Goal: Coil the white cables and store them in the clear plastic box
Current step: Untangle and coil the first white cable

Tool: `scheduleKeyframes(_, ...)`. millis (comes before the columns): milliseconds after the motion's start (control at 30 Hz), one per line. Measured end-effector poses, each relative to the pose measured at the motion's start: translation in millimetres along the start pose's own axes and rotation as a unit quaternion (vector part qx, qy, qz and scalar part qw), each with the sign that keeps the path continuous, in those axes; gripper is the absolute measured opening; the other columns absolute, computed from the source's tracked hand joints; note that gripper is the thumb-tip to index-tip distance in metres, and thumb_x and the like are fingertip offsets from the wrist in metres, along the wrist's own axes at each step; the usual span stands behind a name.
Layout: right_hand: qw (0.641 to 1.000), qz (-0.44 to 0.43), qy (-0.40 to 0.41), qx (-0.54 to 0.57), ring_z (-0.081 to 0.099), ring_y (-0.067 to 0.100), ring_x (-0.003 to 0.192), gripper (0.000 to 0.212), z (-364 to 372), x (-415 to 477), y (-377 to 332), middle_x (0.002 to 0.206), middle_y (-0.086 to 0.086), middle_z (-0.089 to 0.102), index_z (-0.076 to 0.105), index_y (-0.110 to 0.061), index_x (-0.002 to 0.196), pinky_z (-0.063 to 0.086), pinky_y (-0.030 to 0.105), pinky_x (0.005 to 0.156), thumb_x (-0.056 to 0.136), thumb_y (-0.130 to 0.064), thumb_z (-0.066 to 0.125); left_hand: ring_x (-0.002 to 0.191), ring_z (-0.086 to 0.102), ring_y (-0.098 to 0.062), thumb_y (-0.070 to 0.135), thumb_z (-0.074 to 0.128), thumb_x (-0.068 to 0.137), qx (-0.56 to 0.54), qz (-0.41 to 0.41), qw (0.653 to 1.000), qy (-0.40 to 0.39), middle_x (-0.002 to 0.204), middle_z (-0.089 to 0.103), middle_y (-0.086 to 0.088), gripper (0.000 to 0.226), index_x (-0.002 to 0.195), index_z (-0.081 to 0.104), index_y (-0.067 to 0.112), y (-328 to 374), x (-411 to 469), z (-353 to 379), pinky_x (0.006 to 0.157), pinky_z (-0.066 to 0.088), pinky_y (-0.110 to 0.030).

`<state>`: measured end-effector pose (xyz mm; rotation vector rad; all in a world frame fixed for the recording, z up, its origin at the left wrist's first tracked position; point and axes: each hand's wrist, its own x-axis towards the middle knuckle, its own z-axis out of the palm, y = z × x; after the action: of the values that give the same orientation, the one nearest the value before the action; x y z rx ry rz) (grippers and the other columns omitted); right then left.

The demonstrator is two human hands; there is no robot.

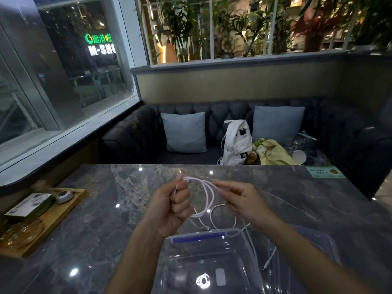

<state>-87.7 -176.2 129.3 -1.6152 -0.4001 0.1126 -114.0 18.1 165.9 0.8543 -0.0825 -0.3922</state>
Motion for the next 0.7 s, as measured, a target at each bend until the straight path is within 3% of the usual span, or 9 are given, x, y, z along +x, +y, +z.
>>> scheduleKeyframes(67,0.993,-0.067,0.038,-0.094,0.061,-0.005,0.067,0.037,-3,-2,1,0.081,-0.022,0.071,0.065,-0.046,0.101,0.047,0.013,0.058,0.088,-0.012,0.057,0.036,0.004,-0.007,0.029,0.04,0.083,-0.024,0.04,0.998,0.03,0.046,0.009,0.008,0.038,0.046,0.048,0.021,8,-1,-2,0.035,0.006,-0.018)
scheduleKeyframes(100,0.977,-0.101,0.045,-0.185,0.063,-0.003,0.085,0.042,-6,-2,5,0.099,-0.018,0.07,0.06,-0.045,0.109,0.051,0.017,0.071,0.089,-0.009,0.054,0.037,0.004,-0.007,0.028,0.04,0.081,-0.039,0.061,0.996,0.046,0.047,0.009,0.008,0.037,0.046,0.047,0.021,13,-2,-3,0.036,0.005,-0.018)
scheduleKeyframes(133,0.945,-0.116,0.03,-0.305,0.063,0.006,0.099,0.046,-10,-3,8,0.112,-0.009,0.068,0.054,-0.044,0.118,0.051,0.025,0.081,0.09,-0.008,0.051,0.037,0.003,-0.008,0.027,0.041,0.081,-0.054,0.081,0.993,0.062,0.047,0.009,0.008,0.036,0.046,0.047,0.021,18,-3,-5,0.036,0.005,-0.018)
scheduleKeyframes(200,0.836,-0.078,-0.033,-0.542,0.061,0.024,0.103,0.053,-13,-5,13,0.117,0.003,0.063,0.041,-0.043,0.132,0.049,0.033,0.081,0.09,-0.011,0.045,0.038,0.003,-0.009,0.026,0.037,0.087,-0.073,0.111,0.987,0.089,0.048,0.008,0.007,0.037,0.051,0.043,0.02,25,-2,-9,0.037,0.006,-0.018)
scheduleKeyframes(267,0.736,-0.062,-0.085,-0.669,0.061,0.029,0.097,0.052,-10,-7,15,0.112,0.005,0.061,0.037,-0.036,0.134,0.041,0.031,0.07,0.088,-0.013,0.044,0.04,0.004,-0.008,0.027,0.029,0.096,-0.067,0.125,0.984,0.108,0.046,0.01,0.007,0.039,0.059,0.038,0.02,26,0,-12,0.036,0.011,-0.018)
scheduleKeyframes(300,0.716,-0.073,-0.111,-0.686,0.062,0.029,0.095,0.049,-6,-8,11,0.11,0.006,0.061,0.04,-0.032,0.132,0.036,0.03,0.067,0.087,-0.012,0.044,0.04,0.005,-0.007,0.028,0.027,0.097,-0.056,0.126,0.984,0.112,0.043,0.013,0.009,0.039,0.061,0.037,0.019,24,2,-13,0.034,0.014,-0.017)
scheduleKeyframes(433,0.731,-0.165,-0.185,-0.635,0.062,0.029,0.088,0.022,11,-11,-17,0.102,0.005,0.066,0.059,-0.019,0.105,0.037,0.032,0.063,0.088,-0.019,0.044,0.03,0.025,-0.003,0.027,0.026,0.099,0.001,0.102,0.988,0.119,0.038,0.033,0.009,0.038,0.065,0.039,0.016,13,11,-15,0.035,0.028,-0.014)
scheduleKeyframes(600,0.779,-0.284,-0.184,-0.528,0.063,0.026,0.074,0.018,20,-19,-61,0.081,0.005,0.069,0.067,-0.014,0.089,0.034,0.028,0.057,0.088,-0.024,0.051,0.029,0.042,-0.007,0.026,0.029,0.1,0.129,0.069,0.976,0.162,0.038,0.05,0.002,0.039,0.066,0.04,0.013,-2,19,-11,0.034,0.036,-0.013)
scheduleKeyframes(700,0.793,-0.297,-0.179,-0.502,0.064,0.022,0.08,0.019,25,-16,-72,0.088,0.003,0.071,0.069,-0.012,0.09,0.046,0.034,0.061,0.089,-0.024,0.055,0.034,0.05,-0.009,0.024,0.032,0.1,0.2,0.036,0.969,0.137,0.043,0.056,0.0,0.039,0.067,0.046,0.009,-13,19,-3,0.036,0.04,-0.016)
